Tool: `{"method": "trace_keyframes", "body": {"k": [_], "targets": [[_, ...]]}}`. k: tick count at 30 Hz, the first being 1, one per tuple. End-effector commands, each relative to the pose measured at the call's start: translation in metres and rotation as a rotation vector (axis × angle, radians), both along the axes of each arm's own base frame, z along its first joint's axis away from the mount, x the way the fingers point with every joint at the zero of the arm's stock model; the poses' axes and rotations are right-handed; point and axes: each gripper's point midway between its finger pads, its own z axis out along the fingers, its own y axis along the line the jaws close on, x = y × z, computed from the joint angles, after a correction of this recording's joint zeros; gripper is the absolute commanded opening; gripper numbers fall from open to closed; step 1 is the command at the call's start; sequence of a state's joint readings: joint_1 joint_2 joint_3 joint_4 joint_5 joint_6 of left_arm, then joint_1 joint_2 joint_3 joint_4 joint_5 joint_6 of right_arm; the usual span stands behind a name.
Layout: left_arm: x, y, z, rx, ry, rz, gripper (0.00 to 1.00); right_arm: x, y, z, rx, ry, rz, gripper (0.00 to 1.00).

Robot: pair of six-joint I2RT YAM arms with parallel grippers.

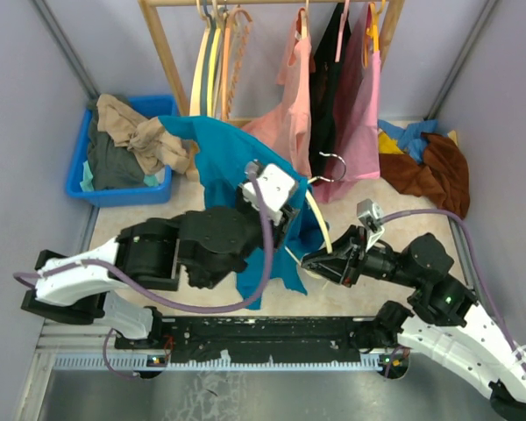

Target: Place the t-shirt on the hanger

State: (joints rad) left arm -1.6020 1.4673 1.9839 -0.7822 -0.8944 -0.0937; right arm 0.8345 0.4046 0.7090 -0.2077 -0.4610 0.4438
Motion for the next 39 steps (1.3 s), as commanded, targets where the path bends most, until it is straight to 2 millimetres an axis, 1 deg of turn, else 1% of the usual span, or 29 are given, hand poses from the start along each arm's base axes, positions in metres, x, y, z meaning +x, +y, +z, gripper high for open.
{"method": "trace_keyframes", "body": {"k": [1, 5, 8, 10, 15, 19, 23, 29, 30, 32, 36, 39], "targets": [[-0.021, 0.008, 0.04, -0.159, 0.038, -0.155, 0.45, -0.01, -0.004, 0.034, 0.108, -0.11, 0.033, 0.0], [-0.03, 0.013, 0.06, -0.226, 0.039, -0.223, 0.47, -0.009, -0.002, 0.028, 0.092, -0.095, 0.037, 0.0], [-0.027, 0.018, 0.067, -0.227, 0.021, -0.213, 0.48, -0.005, 0.003, 0.025, 0.072, -0.08, 0.043, 0.0], [-0.022, 0.021, 0.067, -0.212, 0.009, -0.179, 0.5, -0.003, 0.007, 0.023, 0.057, -0.071, 0.051, 0.0], [-0.007, 0.025, 0.055, -0.134, -0.02, -0.073, 0.55, 0.0, 0.016, 0.022, 0.029, -0.056, 0.077, 0.0], [0.006, 0.037, 0.042, -0.06, -0.038, 0.033, 0.58, 0.002, 0.022, 0.024, 0.017, -0.051, 0.098, 0.0], [0.011, 0.049, 0.033, -0.032, -0.033, 0.092, 0.6, 0.004, 0.028, 0.025, 0.013, -0.049, 0.117, 0.0], [0.017, 0.066, 0.022, -0.015, -0.031, 0.144, 0.63, 0.003, 0.035, 0.029, 0.022, -0.05, 0.154, 0.0], [0.019, 0.068, 0.018, -0.001, -0.032, 0.15, 0.63, 0.002, 0.036, 0.03, 0.022, -0.05, 0.16, 0.0], [0.029, 0.071, 0.011, 0.012, -0.02, 0.158, 0.63, 0.002, 0.038, 0.03, 0.023, -0.047, 0.171, 0.0], [0.047, 0.072, -0.001, 0.021, 0.012, 0.15, 0.63, 0.002, 0.04, 0.03, 0.022, -0.043, 0.181, 0.0], [0.055, 0.071, -0.008, 0.021, 0.017, 0.138, 0.63, 0.002, 0.041, 0.029, 0.021, -0.04, 0.184, 0.0]]}}
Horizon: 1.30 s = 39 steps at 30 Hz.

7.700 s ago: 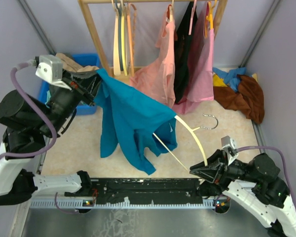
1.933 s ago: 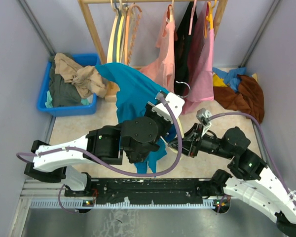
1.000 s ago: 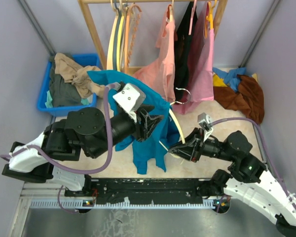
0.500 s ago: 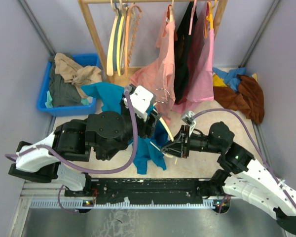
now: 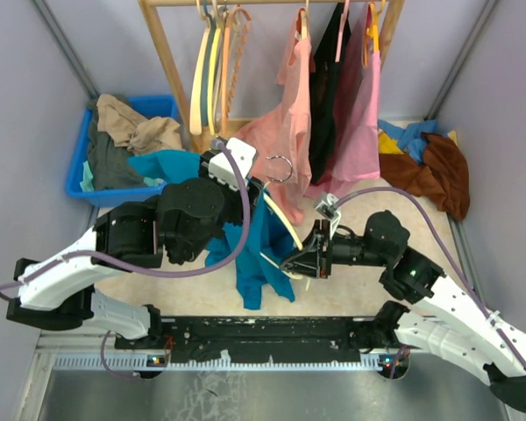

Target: Place the t-shirt on the hanger

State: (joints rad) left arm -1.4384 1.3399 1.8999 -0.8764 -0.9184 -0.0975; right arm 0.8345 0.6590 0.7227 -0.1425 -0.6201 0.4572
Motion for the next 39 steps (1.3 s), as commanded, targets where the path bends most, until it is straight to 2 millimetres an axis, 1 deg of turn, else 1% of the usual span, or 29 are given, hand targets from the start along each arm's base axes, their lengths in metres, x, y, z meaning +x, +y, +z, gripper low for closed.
{"method": "trace_keyframes", "body": {"k": [1, 5, 10, 13, 16, 21, 25, 28, 30, 32, 34, 36, 37, 39], "targets": [[0.006, -0.002, -0.003, -0.03, 0.018, -0.054, 0.63, -0.005, -0.001, 0.063, 0.163, -0.153, 0.028, 0.0], [0.012, -0.005, -0.006, -0.025, 0.026, -0.066, 0.64, -0.004, 0.001, 0.063, 0.16, -0.149, 0.034, 0.0], [0.009, -0.011, -0.004, -0.038, 0.041, -0.115, 0.65, -0.003, 0.003, 0.061, 0.156, -0.147, 0.039, 0.0], [0.009, -0.014, -0.007, -0.034, 0.06, -0.133, 0.66, -0.003, 0.004, 0.06, 0.156, -0.147, 0.042, 0.0], [0.014, -0.015, -0.015, -0.005, 0.083, -0.12, 0.67, -0.003, 0.004, 0.06, 0.157, -0.148, 0.043, 0.0], [0.028, -0.014, -0.034, 0.053, 0.121, -0.082, 0.66, -0.003, 0.004, 0.061, 0.161, -0.154, 0.047, 0.0], [0.034, -0.016, -0.039, 0.073, 0.125, -0.065, 0.65, -0.004, 0.004, 0.061, 0.16, -0.155, 0.049, 0.0], [0.036, -0.019, -0.044, 0.095, 0.128, -0.056, 0.62, -0.004, 0.004, 0.062, 0.162, -0.159, 0.047, 0.0], [0.037, -0.02, -0.047, 0.103, 0.131, -0.054, 0.57, -0.003, 0.003, 0.063, 0.164, -0.164, 0.04, 0.0], [0.037, -0.021, -0.048, 0.103, 0.133, -0.054, 0.48, -0.003, 0.003, 0.063, 0.164, -0.167, 0.036, 0.0], [0.037, -0.02, -0.046, 0.099, 0.133, -0.052, 0.34, -0.001, 0.002, 0.064, 0.163, -0.171, 0.028, 0.0], [0.037, -0.02, -0.047, 0.101, 0.138, -0.049, 0.15, -0.001, 0.002, 0.065, 0.162, -0.176, 0.023, 0.0], [0.037, -0.019, -0.047, 0.101, 0.139, -0.049, 0.09, 0.0, 0.002, 0.065, 0.162, -0.178, 0.018, 0.0], [0.037, -0.019, -0.047, 0.099, 0.14, -0.049, 0.0, 0.0, 0.002, 0.066, 0.165, -0.18, 0.018, 0.0]]}}
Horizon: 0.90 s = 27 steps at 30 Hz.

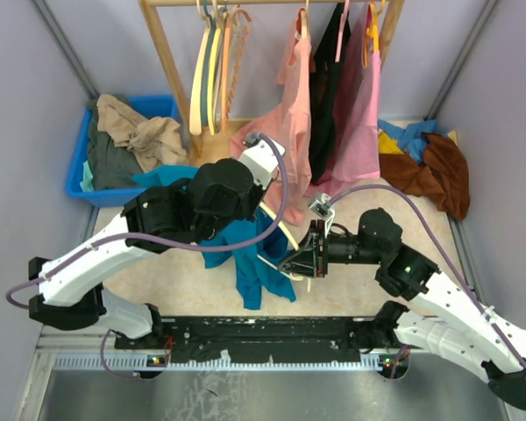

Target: Place the t-shirt on the hanger

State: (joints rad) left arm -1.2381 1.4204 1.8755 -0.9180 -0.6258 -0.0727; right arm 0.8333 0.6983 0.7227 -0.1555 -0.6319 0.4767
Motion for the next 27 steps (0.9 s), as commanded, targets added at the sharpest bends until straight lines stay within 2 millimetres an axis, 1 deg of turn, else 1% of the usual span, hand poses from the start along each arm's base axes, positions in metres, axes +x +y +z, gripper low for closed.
{"method": "trace_keyframes", "body": {"k": [1, 6, 8, 9, 10, 13, 14, 17, 18, 20, 24, 25, 27], "targets": [[0.002, 0.004, 0.007, -0.036, 0.009, 0.03, 0.0, -0.001, -0.003, 0.078, 0.203, -0.236, 0.005, 0.0], [0.004, 0.008, 0.015, -0.048, -0.015, 0.038, 0.0, 0.0, -0.003, 0.082, 0.203, -0.236, 0.001, 0.0], [0.006, 0.012, 0.021, -0.058, -0.038, 0.049, 0.0, 0.002, -0.003, 0.082, 0.196, -0.228, -0.011, 0.0], [0.006, 0.015, 0.025, -0.064, -0.051, 0.053, 0.0, 0.003, -0.002, 0.081, 0.191, -0.223, -0.014, 0.02], [0.008, 0.017, 0.03, -0.07, -0.068, 0.057, 0.0, 0.003, -0.002, 0.08, 0.184, -0.215, -0.015, 0.08], [0.009, 0.021, 0.042, -0.086, -0.107, 0.062, 0.0, 0.007, -0.003, 0.078, 0.16, -0.194, -0.04, 0.14], [0.01, 0.023, 0.046, -0.09, -0.114, 0.063, 0.0, 0.009, -0.004, 0.077, 0.153, -0.189, -0.053, 0.18], [0.01, 0.027, 0.053, -0.09, -0.131, 0.063, 0.0, 0.011, -0.007, 0.076, 0.121, -0.165, -0.084, 0.34], [0.009, 0.028, 0.054, -0.09, -0.135, 0.064, 0.0, 0.013, -0.009, 0.076, 0.112, -0.158, -0.097, 0.43], [0.009, 0.03, 0.055, -0.086, -0.14, 0.06, 0.0, 0.014, -0.013, 0.076, 0.088, -0.138, -0.121, 0.48], [0.008, 0.034, 0.057, -0.087, -0.149, 0.059, 0.0, 0.019, -0.022, 0.074, 0.045, -0.103, -0.19, 0.53], [0.008, 0.035, 0.057, -0.087, -0.151, 0.059, 0.0, 0.02, -0.025, 0.074, 0.037, -0.096, -0.21, 0.56], [0.008, 0.037, 0.057, -0.084, -0.155, 0.059, 0.0, 0.023, -0.033, 0.076, 0.021, -0.084, -0.26, 0.58]]}}
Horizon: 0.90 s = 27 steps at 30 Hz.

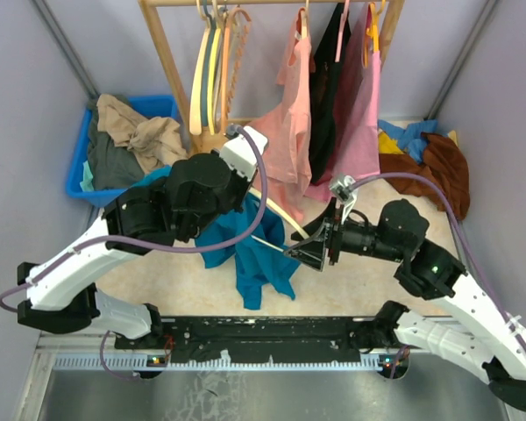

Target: Place the t-shirt on the hanger

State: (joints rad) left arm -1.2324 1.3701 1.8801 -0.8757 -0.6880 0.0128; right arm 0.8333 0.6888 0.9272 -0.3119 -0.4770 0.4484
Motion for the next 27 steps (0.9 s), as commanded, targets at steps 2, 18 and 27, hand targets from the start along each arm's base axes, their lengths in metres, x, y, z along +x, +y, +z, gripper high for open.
{"method": "trace_keyframes", "body": {"k": [2, 18, 27], "targets": [[0.0, 0.018, 0.029, -0.073, -0.061, 0.019, 0.0, 0.013, -0.03, 0.018, -0.018, 0.014, -0.195, 0.6], [-0.016, 0.02, 0.046, -0.144, -0.059, -0.082, 0.0, 0.054, -0.042, -0.018, -0.165, 0.187, -0.452, 0.58], [-0.012, 0.028, 0.033, -0.088, -0.054, -0.04, 0.0, 0.01, -0.061, 0.059, 0.066, 0.029, -0.321, 0.71]]}}
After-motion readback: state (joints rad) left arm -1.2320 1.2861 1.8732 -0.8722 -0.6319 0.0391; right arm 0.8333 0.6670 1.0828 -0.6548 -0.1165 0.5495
